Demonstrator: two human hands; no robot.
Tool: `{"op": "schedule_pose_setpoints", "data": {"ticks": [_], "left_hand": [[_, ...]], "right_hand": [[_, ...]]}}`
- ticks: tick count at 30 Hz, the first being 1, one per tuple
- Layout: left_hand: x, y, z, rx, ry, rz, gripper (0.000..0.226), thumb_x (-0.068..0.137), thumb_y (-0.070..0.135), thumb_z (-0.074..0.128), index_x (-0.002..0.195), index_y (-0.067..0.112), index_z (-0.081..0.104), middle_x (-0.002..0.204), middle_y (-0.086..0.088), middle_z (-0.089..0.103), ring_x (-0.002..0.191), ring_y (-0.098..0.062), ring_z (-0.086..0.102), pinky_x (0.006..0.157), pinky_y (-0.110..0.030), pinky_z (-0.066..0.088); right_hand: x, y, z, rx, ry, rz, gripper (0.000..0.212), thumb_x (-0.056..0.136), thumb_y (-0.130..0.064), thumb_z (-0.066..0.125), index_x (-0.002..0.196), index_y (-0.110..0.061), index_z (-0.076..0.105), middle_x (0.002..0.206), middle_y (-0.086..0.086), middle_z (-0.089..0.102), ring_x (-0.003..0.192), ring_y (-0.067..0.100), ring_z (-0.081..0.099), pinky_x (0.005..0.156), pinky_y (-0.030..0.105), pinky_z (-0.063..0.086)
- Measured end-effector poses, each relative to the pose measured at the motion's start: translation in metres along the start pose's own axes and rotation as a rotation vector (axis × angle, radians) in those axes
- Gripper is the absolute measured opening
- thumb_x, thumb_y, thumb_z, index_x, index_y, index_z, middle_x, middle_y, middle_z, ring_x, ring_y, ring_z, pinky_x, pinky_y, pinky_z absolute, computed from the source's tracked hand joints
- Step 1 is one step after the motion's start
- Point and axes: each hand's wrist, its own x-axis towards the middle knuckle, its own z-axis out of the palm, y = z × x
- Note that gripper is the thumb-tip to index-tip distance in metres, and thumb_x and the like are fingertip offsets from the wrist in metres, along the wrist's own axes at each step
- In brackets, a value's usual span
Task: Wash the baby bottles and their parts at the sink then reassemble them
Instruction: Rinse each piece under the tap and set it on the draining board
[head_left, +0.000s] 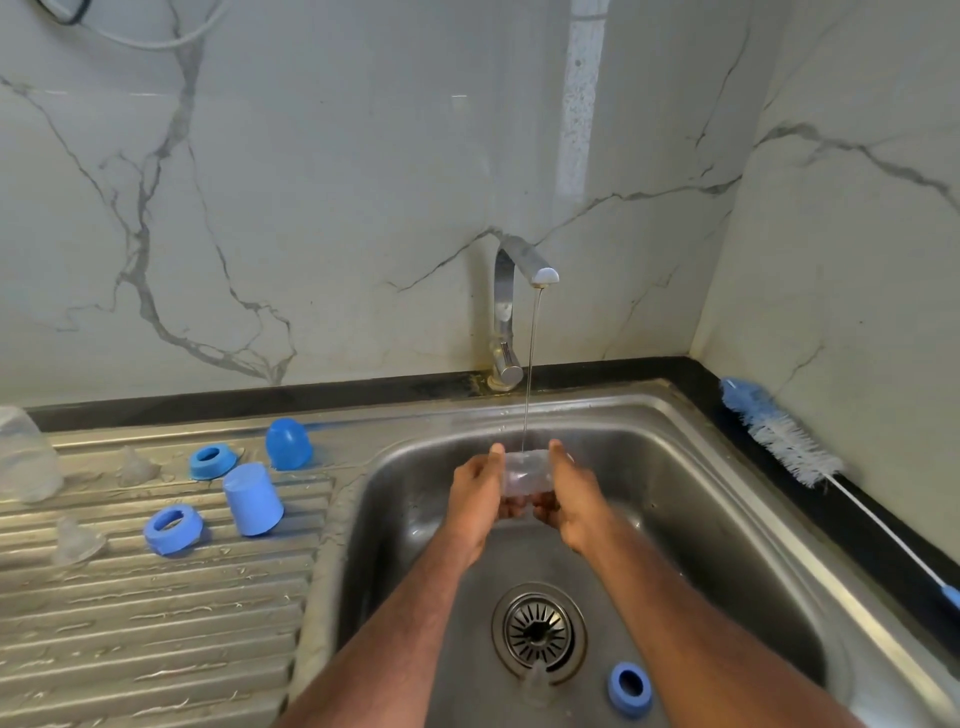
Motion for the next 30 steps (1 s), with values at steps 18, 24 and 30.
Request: {"op": "schedule_pose_setpoints", "data": {"ticks": [18,24,30], "left_hand": [[-0.012,0.007,-0.028,-0.098,-0.368,-0.262,0.045,0.094,0.034,0.068,0.124,0.002,0.059,0.109,-0.021,0.071,0.085,-0.025,0.071,0.068,-0.031,0.056],[-0.010,-0.001,-0.020,0.380,-0.102,0.089,0.038,0.074,0.013,0.088,0.095,0.013,0.056,0.083,0.006,0.065,0.069,0.003,0.061,0.058,-0.019,0.048],[-0.014,0.006,-0.024,-0.211,-0.366,-0.201,0.050,0.100,0.040,0.055,0.126,-0.002,0.062,0.108,-0.024,0.070,0.088,-0.029,0.071,0.076,-0.036,0.059]], "right_hand": [[-0.010,-0.010,0.001,0.062,-0.308,-0.128,0.029,0.094,-0.032,0.068,0.118,-0.015,0.063,0.110,0.012,0.076,0.105,0.030,0.071,0.100,0.055,0.052],[-0.012,0.000,0.021,-0.025,-0.078,-0.258,0.016,0.089,-0.027,0.076,0.099,-0.016,0.070,0.097,0.011,0.075,0.086,0.021,0.072,0.072,0.036,0.059],[-0.015,-0.014,0.005,0.025,-0.373,-0.193,0.046,0.092,-0.042,0.067,0.122,-0.007,0.066,0.113,0.014,0.074,0.097,0.026,0.072,0.080,0.040,0.061]]}}
